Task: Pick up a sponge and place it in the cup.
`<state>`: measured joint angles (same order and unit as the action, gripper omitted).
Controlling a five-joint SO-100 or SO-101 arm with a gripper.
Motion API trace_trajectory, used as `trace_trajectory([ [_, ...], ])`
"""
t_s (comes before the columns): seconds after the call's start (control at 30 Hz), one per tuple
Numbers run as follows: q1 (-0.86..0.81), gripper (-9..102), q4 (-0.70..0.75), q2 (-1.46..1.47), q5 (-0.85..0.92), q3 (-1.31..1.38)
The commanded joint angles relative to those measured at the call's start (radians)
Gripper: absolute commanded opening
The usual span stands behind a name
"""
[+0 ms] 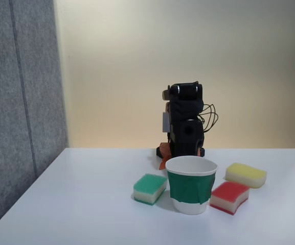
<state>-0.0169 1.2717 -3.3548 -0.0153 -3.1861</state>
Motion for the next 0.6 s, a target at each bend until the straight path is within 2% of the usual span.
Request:
trace_trajectory([
  [0.0,0.037,1,0.015,-0.009,-0.011,-0.046],
  [0.57,0.048,0,0.011,-0.009,0.008,-0.034],
])
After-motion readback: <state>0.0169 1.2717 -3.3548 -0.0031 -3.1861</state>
